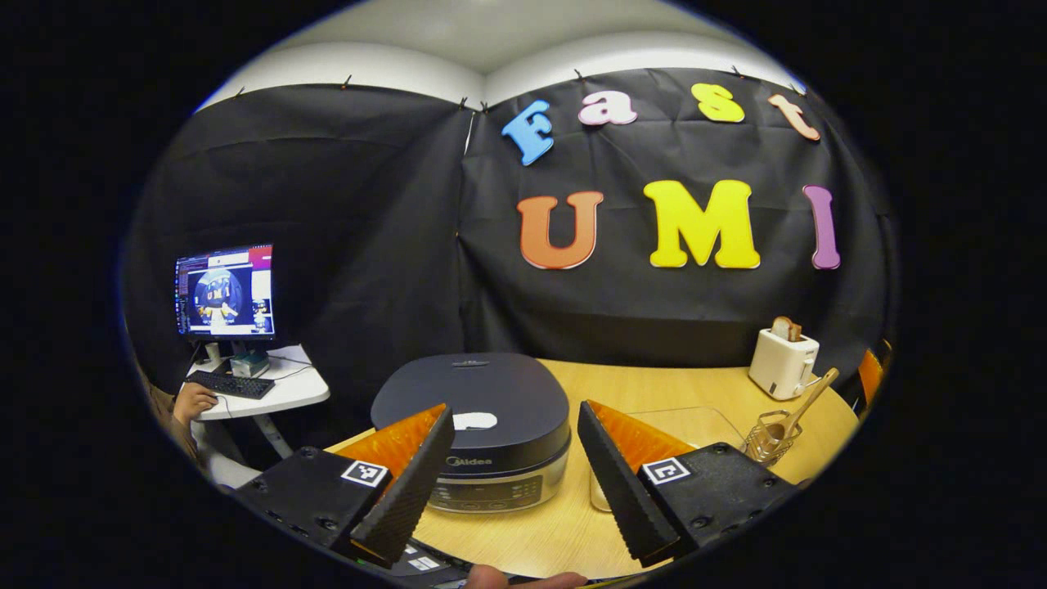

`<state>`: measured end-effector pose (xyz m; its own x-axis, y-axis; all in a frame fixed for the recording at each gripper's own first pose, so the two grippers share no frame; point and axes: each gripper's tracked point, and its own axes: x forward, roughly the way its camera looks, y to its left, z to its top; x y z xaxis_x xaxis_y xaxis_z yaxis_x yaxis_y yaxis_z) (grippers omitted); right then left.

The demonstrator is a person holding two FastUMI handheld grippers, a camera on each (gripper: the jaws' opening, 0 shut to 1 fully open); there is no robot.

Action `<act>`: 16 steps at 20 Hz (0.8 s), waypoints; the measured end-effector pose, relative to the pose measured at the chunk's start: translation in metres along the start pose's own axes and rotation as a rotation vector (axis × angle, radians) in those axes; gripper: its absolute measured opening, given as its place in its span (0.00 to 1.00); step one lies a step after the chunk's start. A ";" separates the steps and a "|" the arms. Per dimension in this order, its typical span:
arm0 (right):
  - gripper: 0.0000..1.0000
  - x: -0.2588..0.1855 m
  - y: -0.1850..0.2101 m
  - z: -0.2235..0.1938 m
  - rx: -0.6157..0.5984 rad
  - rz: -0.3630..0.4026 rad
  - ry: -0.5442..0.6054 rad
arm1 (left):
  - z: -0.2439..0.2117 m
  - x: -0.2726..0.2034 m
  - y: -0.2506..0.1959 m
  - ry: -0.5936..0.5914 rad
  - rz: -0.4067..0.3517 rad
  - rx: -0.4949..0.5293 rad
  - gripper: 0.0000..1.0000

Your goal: Close the left gripper, press the button to open the rice cooker; take a wooden spoon from the chopstick holder with the right hand, scoop a spoonful of rice and pour it into the rice cooker, then put the wooden spoon back into the chopstick holder.

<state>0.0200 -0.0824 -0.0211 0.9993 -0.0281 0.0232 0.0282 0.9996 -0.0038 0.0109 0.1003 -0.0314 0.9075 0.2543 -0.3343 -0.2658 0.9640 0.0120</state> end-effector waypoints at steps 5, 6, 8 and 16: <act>0.95 0.006 -0.007 -0.006 0.029 0.016 0.018 | 0.020 0.023 0.022 0.106 0.004 0.024 0.81; 0.92 0.007 -0.008 -0.006 0.034 0.019 0.017 | 0.019 0.029 0.024 0.132 0.001 0.034 0.80; 0.95 0.008 -0.014 -0.008 0.057 0.017 0.017 | 0.016 0.037 0.025 0.188 -0.012 0.021 0.67; 0.96 0.013 -0.032 -0.020 0.134 0.028 0.055 | -0.011 0.055 0.032 0.381 0.002 -0.092 0.09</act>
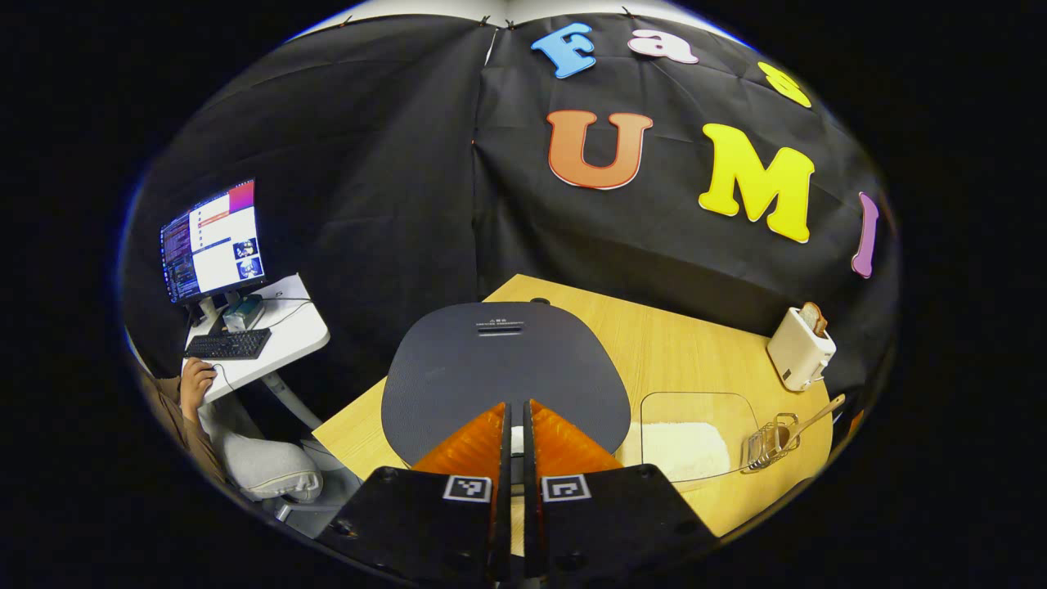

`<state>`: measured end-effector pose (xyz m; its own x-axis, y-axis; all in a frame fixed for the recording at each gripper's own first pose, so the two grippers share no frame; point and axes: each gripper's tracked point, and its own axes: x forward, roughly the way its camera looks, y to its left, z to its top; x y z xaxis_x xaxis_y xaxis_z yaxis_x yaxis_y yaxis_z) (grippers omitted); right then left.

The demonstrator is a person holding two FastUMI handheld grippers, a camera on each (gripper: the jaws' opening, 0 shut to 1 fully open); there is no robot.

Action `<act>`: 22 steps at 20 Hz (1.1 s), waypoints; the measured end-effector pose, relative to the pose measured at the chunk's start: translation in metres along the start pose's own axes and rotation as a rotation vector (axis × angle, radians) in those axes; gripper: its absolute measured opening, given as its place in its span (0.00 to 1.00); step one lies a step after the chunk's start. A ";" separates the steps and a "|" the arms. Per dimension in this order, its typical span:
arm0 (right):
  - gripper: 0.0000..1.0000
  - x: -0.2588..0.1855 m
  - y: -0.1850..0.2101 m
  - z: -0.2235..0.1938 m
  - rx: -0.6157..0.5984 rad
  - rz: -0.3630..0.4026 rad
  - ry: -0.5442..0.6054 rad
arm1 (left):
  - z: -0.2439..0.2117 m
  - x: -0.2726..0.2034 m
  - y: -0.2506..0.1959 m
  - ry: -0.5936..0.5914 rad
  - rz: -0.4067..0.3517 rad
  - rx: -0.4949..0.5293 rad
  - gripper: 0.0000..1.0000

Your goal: Close the left gripper, press the button to open the rice cooker; take a wooden spoon from the chopstick holder with the right hand, scoop a spoonful of rice and pour it into the rice cooker, then put the wooden spoon back into the chopstick holder.

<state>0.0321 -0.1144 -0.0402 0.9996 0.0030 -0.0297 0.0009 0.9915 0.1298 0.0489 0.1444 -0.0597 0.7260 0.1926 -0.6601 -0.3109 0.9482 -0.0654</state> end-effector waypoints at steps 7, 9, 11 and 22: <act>0.96 0.001 -0.004 -0.001 0.002 -0.004 -0.010 | -0.020 0.017 0.002 0.110 0.018 -0.008 0.03; 0.96 0.003 -0.005 -0.004 0.006 -0.005 -0.008 | -0.024 0.016 0.000 0.144 0.009 -0.010 0.03; 0.96 0.007 -0.003 -0.009 0.024 0.002 0.009 | -0.031 0.016 -0.001 0.183 -0.008 -0.013 0.03; 0.95 -0.003 -0.011 0.010 -0.027 -0.021 -0.023 | 0.065 -0.010 0.001 -0.283 0.072 0.148 0.03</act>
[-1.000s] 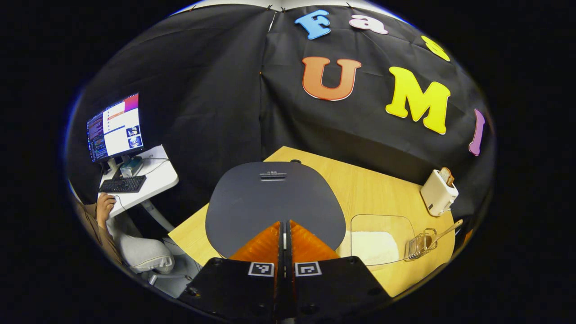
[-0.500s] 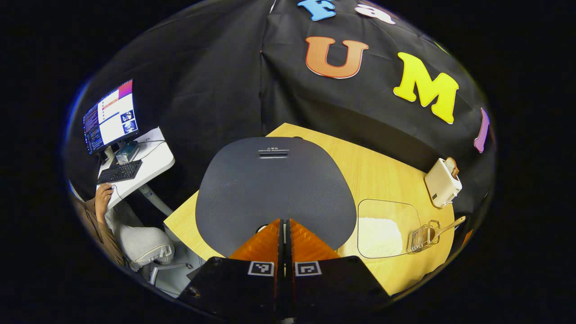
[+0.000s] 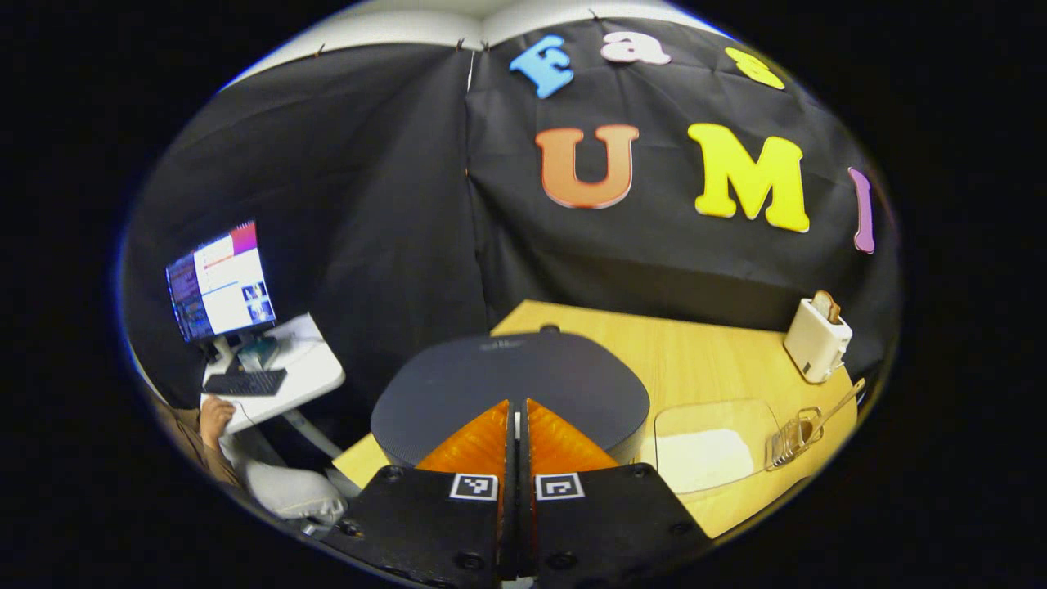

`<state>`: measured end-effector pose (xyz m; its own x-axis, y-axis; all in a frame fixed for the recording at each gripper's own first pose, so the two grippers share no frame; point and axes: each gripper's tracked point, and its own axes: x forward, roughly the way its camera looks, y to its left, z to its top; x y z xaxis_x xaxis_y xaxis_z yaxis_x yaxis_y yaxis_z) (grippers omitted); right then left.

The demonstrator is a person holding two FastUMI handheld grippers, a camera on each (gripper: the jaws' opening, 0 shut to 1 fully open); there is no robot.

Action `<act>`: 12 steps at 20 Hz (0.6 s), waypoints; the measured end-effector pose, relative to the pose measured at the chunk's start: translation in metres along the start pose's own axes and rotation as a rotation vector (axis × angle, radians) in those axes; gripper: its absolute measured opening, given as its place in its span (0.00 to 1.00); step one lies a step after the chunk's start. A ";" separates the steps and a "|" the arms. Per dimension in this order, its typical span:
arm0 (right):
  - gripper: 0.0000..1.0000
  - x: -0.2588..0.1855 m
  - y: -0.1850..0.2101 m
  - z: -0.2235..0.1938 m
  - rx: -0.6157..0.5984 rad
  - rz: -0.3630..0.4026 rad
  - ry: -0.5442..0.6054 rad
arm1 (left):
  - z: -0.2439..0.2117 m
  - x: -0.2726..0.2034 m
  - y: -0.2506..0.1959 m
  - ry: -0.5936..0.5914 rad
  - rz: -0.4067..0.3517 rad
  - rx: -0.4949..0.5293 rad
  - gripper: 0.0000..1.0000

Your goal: Close the left gripper, press the button to open the rice cooker; take a wooden spoon from the chopstick holder with the right hand, scoop a spoonful of rice and pour it into the rice cooker, then put the wooden spoon back into the chopstick holder.

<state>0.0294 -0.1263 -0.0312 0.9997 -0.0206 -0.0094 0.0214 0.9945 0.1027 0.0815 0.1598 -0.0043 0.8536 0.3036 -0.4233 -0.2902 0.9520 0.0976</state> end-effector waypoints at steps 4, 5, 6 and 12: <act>0.95 -0.002 -0.001 0.004 -0.009 -0.011 0.000 | 0.055 -0.007 0.017 -0.174 0.046 0.001 0.56; 0.95 -0.003 -0.001 0.005 -0.018 -0.012 0.003 | 0.065 -0.007 0.016 -0.197 0.031 -0.013 0.68; 0.95 -0.003 0.000 0.005 -0.024 -0.012 0.006 | 0.068 -0.007 0.014 -0.213 0.011 -0.027 0.81; 0.95 0.007 0.007 -0.032 -0.007 0.019 0.129 | 0.066 -0.049 -0.005 -0.333 -0.089 -0.056 1.00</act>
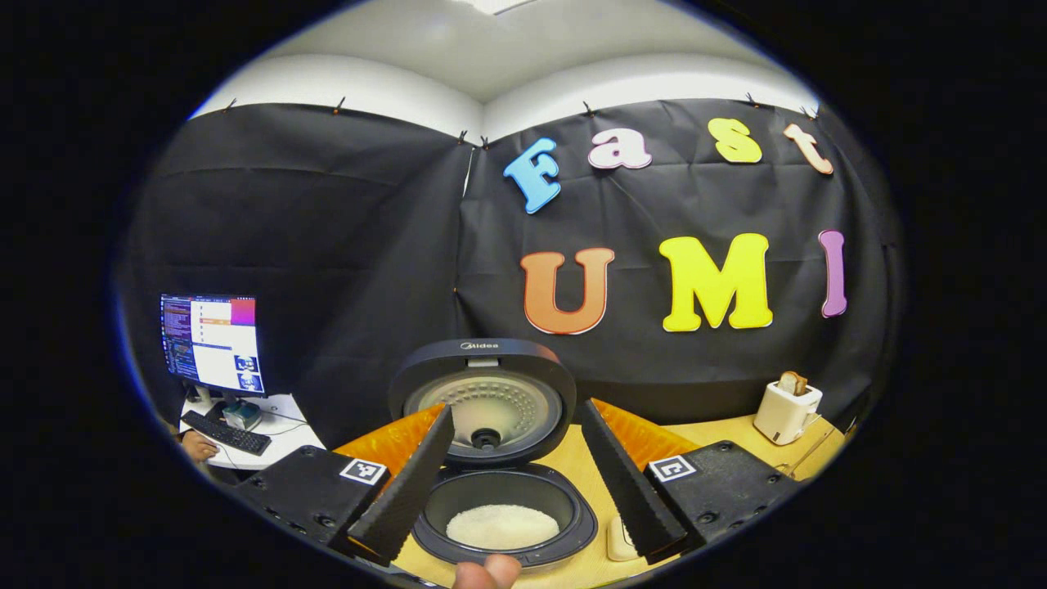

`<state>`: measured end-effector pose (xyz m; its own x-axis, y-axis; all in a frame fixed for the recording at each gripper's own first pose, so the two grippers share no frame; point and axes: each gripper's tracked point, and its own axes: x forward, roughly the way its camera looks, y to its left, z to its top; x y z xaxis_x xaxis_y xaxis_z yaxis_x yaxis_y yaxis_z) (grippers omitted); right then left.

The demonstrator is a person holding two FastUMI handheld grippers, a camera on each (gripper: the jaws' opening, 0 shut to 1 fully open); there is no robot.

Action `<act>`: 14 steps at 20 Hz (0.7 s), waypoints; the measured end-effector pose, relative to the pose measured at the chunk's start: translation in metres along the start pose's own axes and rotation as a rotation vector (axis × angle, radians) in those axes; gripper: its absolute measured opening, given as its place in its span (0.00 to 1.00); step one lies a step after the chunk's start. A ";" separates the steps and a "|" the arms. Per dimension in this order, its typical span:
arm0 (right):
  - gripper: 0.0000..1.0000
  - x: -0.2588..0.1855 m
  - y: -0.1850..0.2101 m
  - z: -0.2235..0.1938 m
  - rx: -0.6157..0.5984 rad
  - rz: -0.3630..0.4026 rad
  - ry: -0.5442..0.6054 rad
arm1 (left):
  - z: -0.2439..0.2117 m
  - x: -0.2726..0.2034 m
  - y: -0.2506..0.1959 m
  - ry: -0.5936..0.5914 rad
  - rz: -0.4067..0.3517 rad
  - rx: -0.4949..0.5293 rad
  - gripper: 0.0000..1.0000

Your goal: Close the left gripper, press the button to open the rice cooker; take a wooden spoon from the chopstick holder with the right hand, scoop a spoonful of rice and pour it into the rice cooker, then put the wooden spoon back into the chopstick holder.

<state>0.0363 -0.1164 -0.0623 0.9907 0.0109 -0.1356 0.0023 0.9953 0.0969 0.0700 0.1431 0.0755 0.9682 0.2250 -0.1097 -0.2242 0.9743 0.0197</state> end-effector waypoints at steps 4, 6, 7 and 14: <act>0.95 0.012 0.003 -0.027 0.035 0.007 0.115 | -0.018 -0.031 -0.025 -0.030 -0.040 -0.012 0.94; 0.91 0.019 0.003 -0.036 0.039 0.001 0.150 | -0.028 -0.042 -0.032 -0.045 -0.048 -0.011 1.00; 0.91 0.024 0.005 -0.039 0.039 0.001 0.163 | -0.035 -0.048 -0.034 -0.045 -0.038 -0.004 1.00; 1.00 0.070 0.005 -0.068 0.071 -0.031 0.245 | -0.083 -0.065 -0.067 -0.020 -0.070 0.005 1.00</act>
<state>0.0963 -0.1038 -0.1381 0.9274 0.0117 -0.3739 0.0506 0.9864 0.1562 0.0131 0.0623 -0.0010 0.9835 0.1563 -0.0913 -0.1553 0.9877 0.0180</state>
